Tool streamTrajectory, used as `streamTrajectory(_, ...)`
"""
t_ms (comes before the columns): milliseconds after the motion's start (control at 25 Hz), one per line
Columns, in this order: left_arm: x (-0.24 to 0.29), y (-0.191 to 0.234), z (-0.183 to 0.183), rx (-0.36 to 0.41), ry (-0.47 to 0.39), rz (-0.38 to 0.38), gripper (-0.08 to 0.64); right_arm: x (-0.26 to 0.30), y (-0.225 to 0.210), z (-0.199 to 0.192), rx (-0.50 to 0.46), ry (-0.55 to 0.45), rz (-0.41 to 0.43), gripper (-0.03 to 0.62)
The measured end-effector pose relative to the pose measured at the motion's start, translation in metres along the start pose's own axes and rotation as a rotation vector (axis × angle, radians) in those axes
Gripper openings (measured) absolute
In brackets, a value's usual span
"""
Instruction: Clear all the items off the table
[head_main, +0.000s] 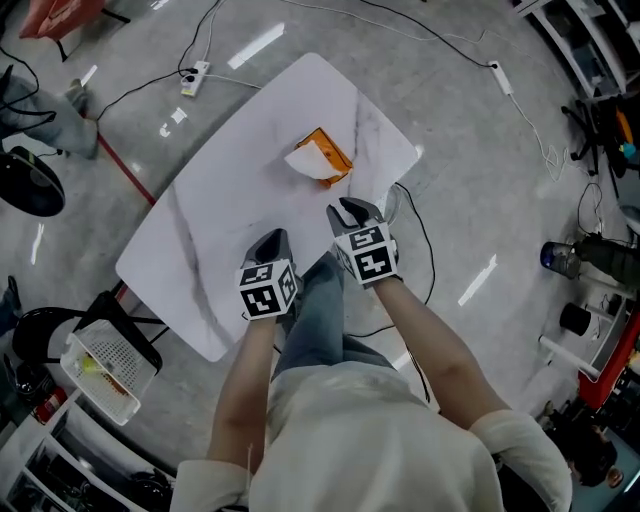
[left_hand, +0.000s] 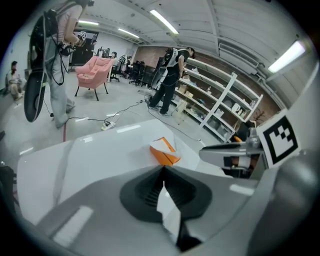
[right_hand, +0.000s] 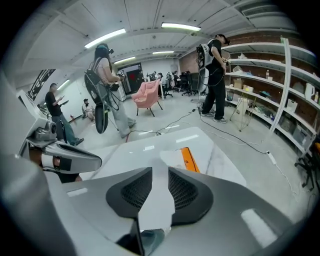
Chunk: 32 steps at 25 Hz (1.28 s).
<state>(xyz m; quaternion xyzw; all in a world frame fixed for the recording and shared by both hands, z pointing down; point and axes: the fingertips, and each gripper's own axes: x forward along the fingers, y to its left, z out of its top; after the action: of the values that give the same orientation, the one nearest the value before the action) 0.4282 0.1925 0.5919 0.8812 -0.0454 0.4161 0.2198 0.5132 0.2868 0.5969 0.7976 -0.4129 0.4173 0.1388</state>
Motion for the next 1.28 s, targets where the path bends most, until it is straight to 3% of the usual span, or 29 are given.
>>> streamTrajectory(200, 0.023, 0.007, 0.002, -0.039, 0.006, 0.021, 0.009, 0.027, -0.015, -0.004, -0.012, 0.045, 0.004, 0.145)
streamTrajectory(1280, 0.132, 0.041, -0.019, -0.049, 0.106, 0.066, 0.009, 0.186, -0.081, -0.042, -0.113, 0.253, 0.039, 0.412)
